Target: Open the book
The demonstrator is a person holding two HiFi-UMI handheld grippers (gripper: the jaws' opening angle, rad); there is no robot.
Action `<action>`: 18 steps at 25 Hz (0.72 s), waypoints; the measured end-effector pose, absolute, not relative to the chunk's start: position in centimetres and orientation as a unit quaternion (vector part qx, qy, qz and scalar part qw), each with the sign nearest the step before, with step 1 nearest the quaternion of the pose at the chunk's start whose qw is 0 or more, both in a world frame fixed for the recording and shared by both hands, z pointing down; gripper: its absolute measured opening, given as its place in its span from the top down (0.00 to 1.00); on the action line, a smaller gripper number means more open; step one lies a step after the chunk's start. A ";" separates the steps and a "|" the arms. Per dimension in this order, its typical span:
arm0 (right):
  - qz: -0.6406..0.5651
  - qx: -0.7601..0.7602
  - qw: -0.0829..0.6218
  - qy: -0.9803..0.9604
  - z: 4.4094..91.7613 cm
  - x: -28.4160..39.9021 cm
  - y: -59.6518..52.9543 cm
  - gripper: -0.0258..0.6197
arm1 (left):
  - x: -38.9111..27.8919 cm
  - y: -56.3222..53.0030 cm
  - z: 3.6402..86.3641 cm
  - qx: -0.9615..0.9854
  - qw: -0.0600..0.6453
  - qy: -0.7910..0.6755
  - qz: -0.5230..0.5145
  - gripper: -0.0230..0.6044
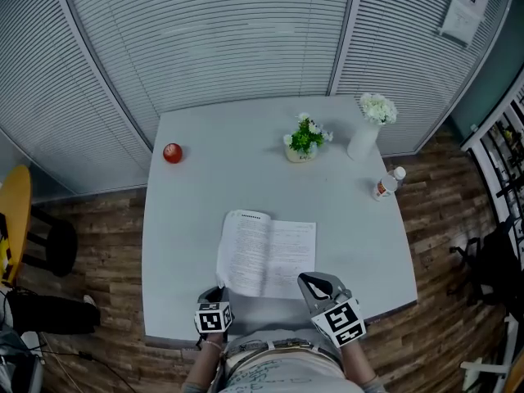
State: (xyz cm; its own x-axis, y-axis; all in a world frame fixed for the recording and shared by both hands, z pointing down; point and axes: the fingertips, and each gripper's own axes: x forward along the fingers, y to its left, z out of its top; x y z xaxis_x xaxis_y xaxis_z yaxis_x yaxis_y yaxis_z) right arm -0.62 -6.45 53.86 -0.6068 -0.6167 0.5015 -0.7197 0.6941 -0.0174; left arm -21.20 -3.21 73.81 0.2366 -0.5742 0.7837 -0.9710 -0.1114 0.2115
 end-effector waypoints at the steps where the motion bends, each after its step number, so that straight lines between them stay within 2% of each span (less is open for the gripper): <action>1: 0.111 0.374 0.238 -0.889 53.9 -0.7 -6.4 0.96 | -21.1 -3.2 73.9 0.698 0.359 -0.553 0.280 0.91; 9: 0.101 0.366 0.239 -0.894 53.9 -1.0 -6.5 0.96 | -20.9 -3.3 73.9 0.707 0.346 -0.543 0.292 0.90; 14: 0.120 0.354 0.264 -0.889 54.2 -0.9 -5.9 0.96 | -20.9 -3.3 73.9 0.705 0.336 -0.556 0.286 0.90; 18: 0.112 0.362 0.245 -0.892 54.4 -1.0 -6.3 0.96 | -21.0 -3.2 73.9 0.709 0.337 -0.556 0.272 0.90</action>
State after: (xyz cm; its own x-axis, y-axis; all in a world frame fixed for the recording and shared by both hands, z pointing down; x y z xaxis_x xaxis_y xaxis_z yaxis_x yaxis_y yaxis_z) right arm -1.00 -6.30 54.38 -0.6172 -0.5911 0.5193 -0.7014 0.7124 -0.0228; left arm -21.03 -3.22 73.92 0.2341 -0.6049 0.7611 -0.9722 -0.1547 0.1760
